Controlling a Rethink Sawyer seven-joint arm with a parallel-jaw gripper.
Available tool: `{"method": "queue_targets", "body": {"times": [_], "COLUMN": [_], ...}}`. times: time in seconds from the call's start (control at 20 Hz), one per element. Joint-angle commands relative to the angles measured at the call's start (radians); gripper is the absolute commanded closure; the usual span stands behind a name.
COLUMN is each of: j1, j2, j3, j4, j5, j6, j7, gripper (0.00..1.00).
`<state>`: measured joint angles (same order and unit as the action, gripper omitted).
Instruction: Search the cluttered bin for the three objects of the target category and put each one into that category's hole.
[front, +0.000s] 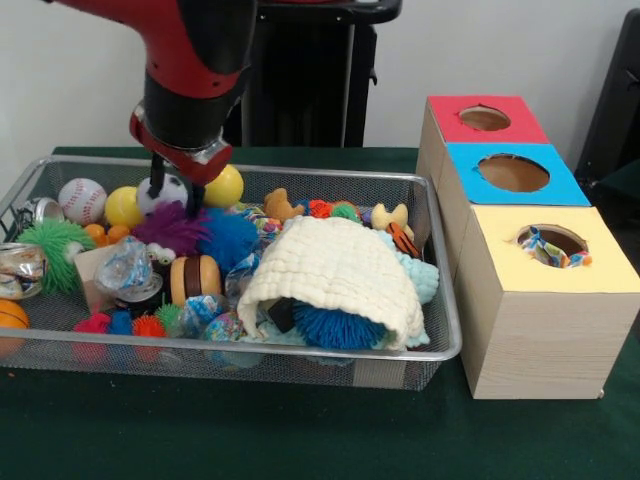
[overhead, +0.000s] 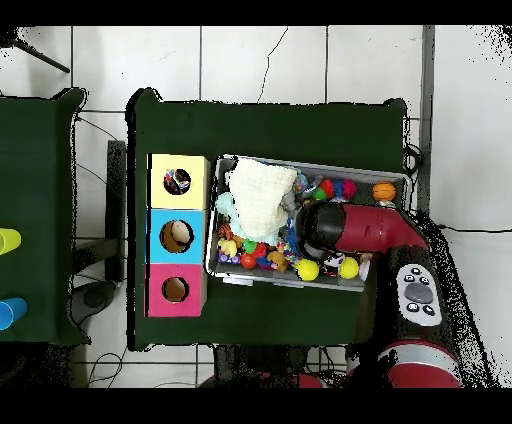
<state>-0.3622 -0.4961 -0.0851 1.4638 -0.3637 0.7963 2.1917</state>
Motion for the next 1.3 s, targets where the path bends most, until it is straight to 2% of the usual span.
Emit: {"method": "queue_targets", "body": {"times": [0.05,0.2,0.45,0.75,1.05,1.15,1.2,1.3], "j1": [-0.008,-0.030,-0.043,-0.021,0.006,0.031,0.049,0.078], "j2": [-0.022,-0.015,-0.034,-0.064,-0.114,-0.135,-0.145,-0.145], "j3": [0.066,0.087,0.114,0.130,0.146,0.126,0.110,0.086], "j4": [0.060,0.105,0.122,0.124,0.131,0.122,0.120,0.106], "j5": [0.032,0.075,0.131,0.174,0.202,0.190,0.178,0.155], "j6": [0.039,0.060,0.143,0.224,0.130,0.072,-0.004,-0.088], "j7": [-0.008,-0.012,-0.041,-0.044,0.007,0.043,0.084,0.131], "gripper": [0.00,0.00,0.00,0.00,0.00,0.00,0.00,0.00]}}
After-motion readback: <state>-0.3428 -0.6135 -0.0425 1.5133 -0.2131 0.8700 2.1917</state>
